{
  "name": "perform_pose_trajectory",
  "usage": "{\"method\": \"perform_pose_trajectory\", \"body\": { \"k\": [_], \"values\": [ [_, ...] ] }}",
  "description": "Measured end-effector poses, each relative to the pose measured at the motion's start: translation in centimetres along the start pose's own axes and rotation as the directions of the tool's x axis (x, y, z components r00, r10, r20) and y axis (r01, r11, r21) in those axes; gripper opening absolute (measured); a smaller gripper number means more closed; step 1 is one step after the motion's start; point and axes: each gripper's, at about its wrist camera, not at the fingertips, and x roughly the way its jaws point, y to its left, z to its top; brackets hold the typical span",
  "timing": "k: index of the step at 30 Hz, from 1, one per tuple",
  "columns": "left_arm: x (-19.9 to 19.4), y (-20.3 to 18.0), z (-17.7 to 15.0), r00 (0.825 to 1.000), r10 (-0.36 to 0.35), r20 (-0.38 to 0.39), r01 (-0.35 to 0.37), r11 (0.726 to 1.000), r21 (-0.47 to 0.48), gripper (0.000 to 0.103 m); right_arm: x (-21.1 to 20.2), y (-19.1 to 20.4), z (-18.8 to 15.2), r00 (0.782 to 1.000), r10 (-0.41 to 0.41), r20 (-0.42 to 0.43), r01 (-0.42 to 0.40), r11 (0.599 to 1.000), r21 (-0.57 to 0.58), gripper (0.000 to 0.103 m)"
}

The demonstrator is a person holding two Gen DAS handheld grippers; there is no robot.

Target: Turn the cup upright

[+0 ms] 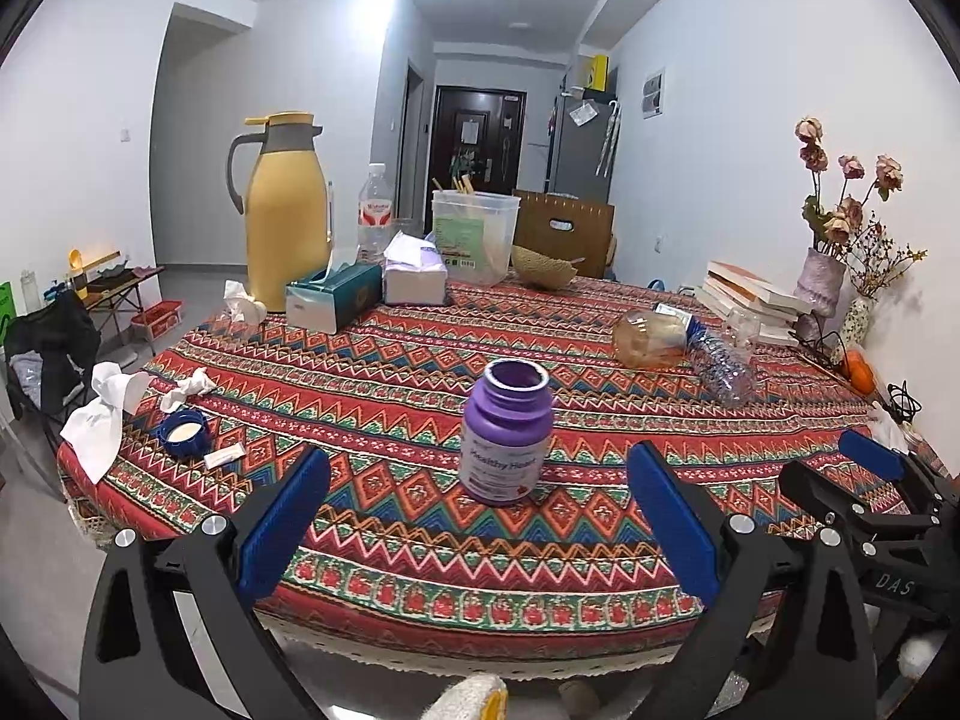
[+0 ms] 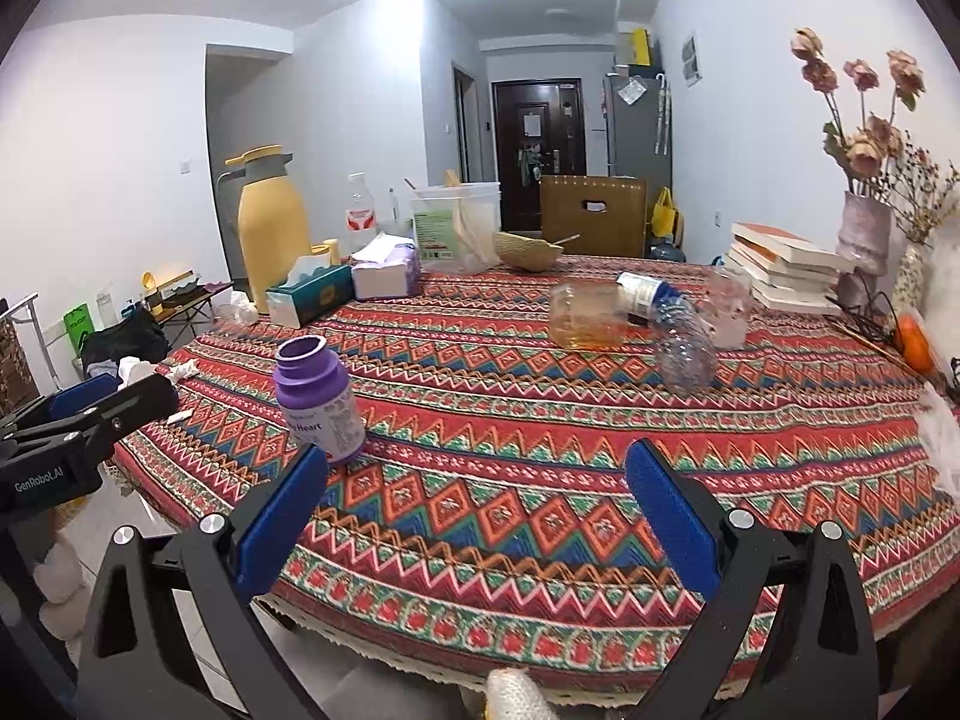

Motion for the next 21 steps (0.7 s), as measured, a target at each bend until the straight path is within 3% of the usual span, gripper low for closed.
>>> {"method": "perform_pose_trajectory", "body": {
  "k": [11,21],
  "values": [
    [-0.9,-2.4,-1.4,0.999,-0.004,0.051,0.004,1.0,0.011,0.096,-1.3,-1.9,-1.3,0.999,-0.037,0.001,0.037,0.999,0.027,0.096],
    [-0.5,-3.8,-1.9,0.999,0.013,0.052,-0.015,0.999,0.037,0.096,-2.5,-3.6,-1.6,0.997,-0.082,0.018,0.081,0.996,0.042,0.096]
  ]
}}
